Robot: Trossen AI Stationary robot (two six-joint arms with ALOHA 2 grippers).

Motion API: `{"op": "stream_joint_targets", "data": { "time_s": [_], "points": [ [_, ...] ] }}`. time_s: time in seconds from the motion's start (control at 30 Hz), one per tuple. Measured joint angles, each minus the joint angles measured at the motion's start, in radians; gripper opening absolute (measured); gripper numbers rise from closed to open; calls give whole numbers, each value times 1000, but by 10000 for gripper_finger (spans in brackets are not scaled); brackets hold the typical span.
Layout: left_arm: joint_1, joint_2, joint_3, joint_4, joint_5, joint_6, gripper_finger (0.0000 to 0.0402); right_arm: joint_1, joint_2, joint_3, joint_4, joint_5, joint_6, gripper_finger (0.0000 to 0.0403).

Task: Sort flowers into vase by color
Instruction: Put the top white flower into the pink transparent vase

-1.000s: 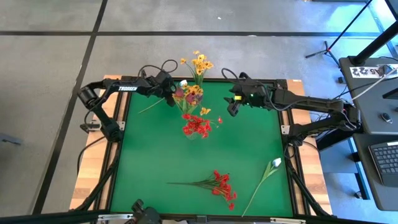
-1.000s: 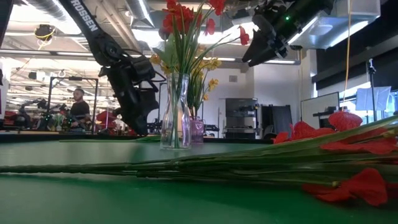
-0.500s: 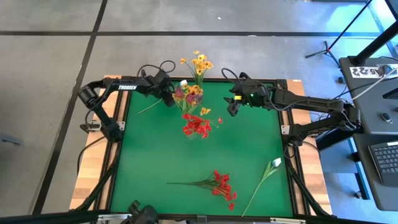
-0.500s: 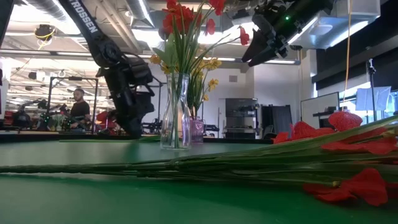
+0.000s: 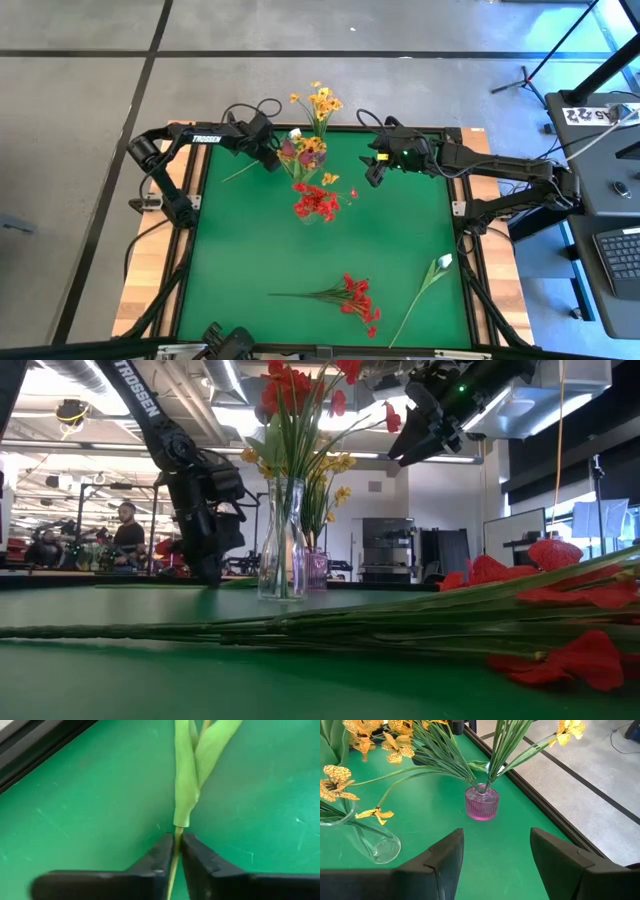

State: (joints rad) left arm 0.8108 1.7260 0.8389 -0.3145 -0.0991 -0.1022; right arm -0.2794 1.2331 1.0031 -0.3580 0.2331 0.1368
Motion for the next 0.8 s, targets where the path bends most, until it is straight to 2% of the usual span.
{"op": "stream_joint_targets", "data": {
  "time_s": [0.07, 0.2, 0.37, 0.57, 0.8],
  "points": [
    [0, 0, 0, -1, -4, 0, 11, 0, 0, 0, -2, -1, 0, 225],
    [1, -6, -1, -3, -3, 0, 5, 0, 0, 0, -3, -1, 0, 225],
    [-10, -90, -11, -36, 5, -23, 2, 0, 0, 0, -9, -2, -1, 225],
    [-42, -318, -7, -27, 5, -43, 1, 6, 0, 0, -23, -6, -1, 225],
    [-68, -648, -6, -8, 15, -84, 0, 31, 0, 0, -7, -7, -2, 225]
  ]
}}
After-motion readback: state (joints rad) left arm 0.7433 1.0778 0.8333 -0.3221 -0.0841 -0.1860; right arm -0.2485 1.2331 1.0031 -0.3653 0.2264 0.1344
